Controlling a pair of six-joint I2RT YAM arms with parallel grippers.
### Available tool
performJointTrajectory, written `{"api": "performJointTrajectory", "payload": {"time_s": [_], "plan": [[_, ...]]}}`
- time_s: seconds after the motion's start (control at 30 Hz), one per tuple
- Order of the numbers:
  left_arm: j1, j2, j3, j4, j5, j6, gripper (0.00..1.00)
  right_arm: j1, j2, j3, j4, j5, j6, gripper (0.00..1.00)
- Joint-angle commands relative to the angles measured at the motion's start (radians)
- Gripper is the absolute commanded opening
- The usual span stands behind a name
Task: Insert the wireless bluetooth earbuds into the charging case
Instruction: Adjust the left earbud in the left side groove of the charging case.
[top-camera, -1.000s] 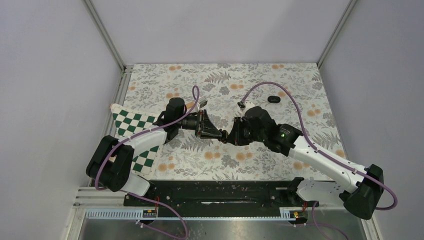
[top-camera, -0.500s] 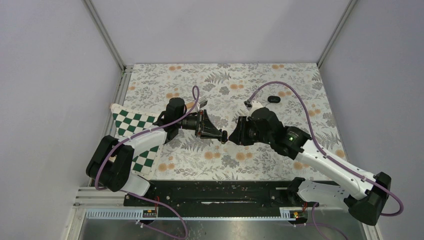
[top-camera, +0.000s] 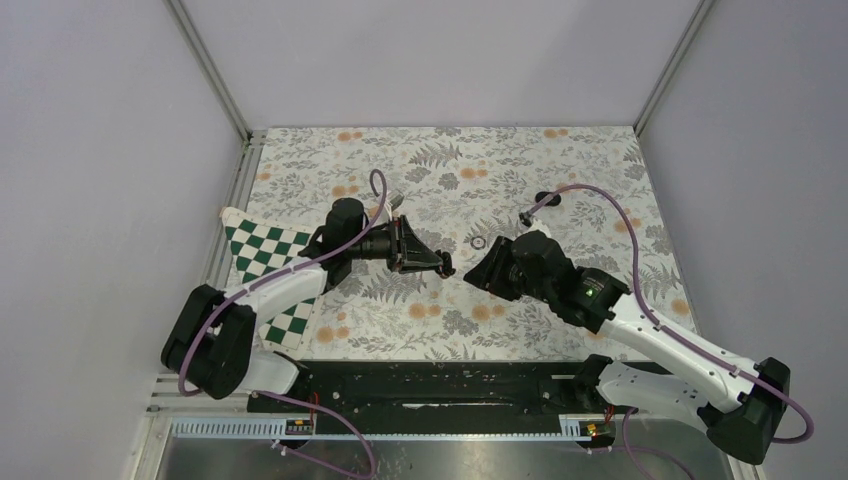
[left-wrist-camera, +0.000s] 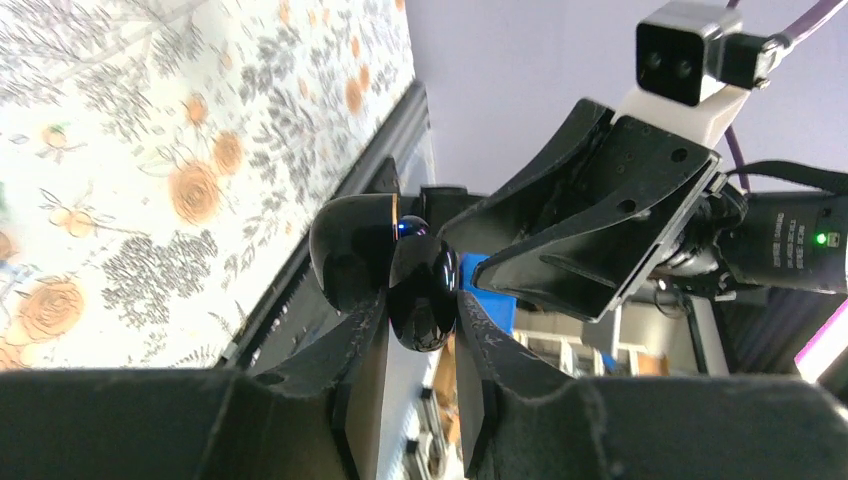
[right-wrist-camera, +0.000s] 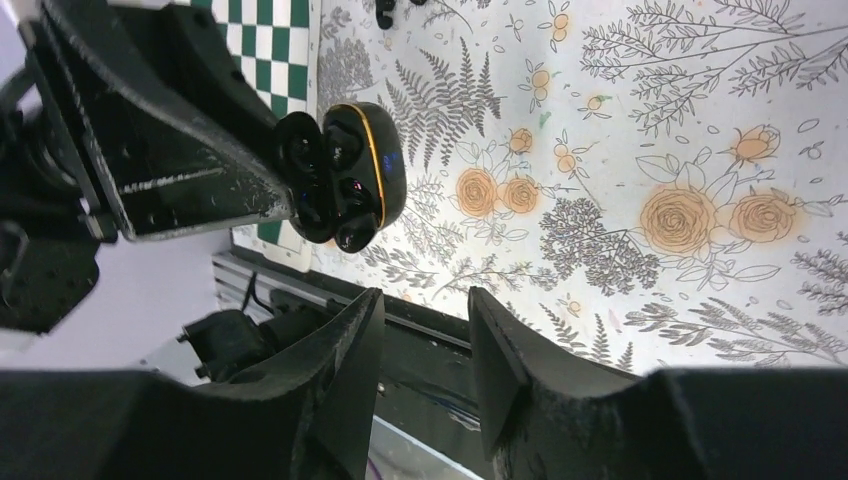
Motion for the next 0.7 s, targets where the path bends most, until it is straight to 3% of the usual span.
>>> {"api": "performJointTrajectory", "payload": {"time_s": [0.0, 0.67], "plan": [[-0.016, -0.097, -0.035, 0.034, -0.200, 0.026, 0.00, 0.005, -0.008, 0.006, 0.023, 0.089, 0.167, 0.45], [-0.020, -0.122, -0.046, 0.015, -0.247, 0.049, 0.00, 0.005, 0.124, 0.080, 0.098, 0.091, 0.297, 0.46]]}}
